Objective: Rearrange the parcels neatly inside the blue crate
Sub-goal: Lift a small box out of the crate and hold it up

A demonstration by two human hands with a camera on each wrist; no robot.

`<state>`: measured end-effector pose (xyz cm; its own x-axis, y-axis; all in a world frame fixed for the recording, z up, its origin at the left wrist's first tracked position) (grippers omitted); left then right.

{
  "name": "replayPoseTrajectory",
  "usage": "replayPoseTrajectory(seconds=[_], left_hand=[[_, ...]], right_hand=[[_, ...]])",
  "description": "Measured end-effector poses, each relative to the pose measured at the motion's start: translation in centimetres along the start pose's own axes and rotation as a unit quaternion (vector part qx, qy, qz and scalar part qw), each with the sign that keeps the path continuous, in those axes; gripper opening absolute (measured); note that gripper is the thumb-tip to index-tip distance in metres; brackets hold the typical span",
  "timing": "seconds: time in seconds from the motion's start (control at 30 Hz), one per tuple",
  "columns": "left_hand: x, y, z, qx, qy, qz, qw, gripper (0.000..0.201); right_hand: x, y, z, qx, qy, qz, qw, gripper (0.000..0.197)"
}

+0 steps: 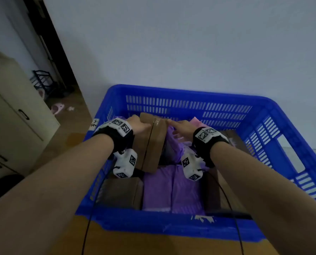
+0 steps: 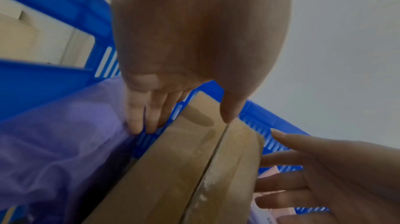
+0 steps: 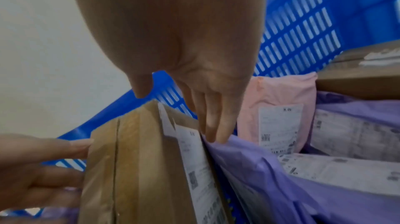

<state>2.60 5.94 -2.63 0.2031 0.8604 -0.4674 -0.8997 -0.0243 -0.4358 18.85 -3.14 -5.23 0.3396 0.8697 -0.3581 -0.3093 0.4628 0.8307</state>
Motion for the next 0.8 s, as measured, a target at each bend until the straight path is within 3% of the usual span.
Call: replayPoseTrajectory(seconds=[0.13, 0.37, 0.53, 0.8], left_hand=[[1.9, 0.9, -2.0, -0.031, 0.051, 0.006, 0.998, 0.095], [2.1, 0.6, -2.6, -0.072, 0.017, 0.015, 0.997, 0.091], [1.2, 0.1, -1.8, -0.072, 0.016, -0.004, 0.997, 0.08], [-3.0, -1.7, 1.8, -0.158, -0.002, -0.073, 0.985, 0.042]], right_hand=[[0.9, -1.0, -0.9, 0.079, -0.022, -0.025, 0.996, 0.062], [1.3, -1.5, -2.0, 0.222, -0.034, -0.053, 0.973, 0.054], [1.1, -1.3, -1.5, 0.236, -0.036, -0.037, 0.97, 0.051], [-2.4, 2.3, 1.9, 0.242, -0.054, 0.032, 0.968, 0.052]])
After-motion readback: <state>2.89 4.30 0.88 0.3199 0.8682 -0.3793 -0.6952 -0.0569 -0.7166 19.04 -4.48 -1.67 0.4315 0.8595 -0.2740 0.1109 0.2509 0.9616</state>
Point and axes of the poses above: each hand's wrist, its own x-axis towards the middle knuckle, its own z-axis out of the back of the hand, y = z × x, the point moved 7 cm from there along x, towards the middle knuckle, and after that the axes turned 11 degrees about z, right-handed, at the moved point
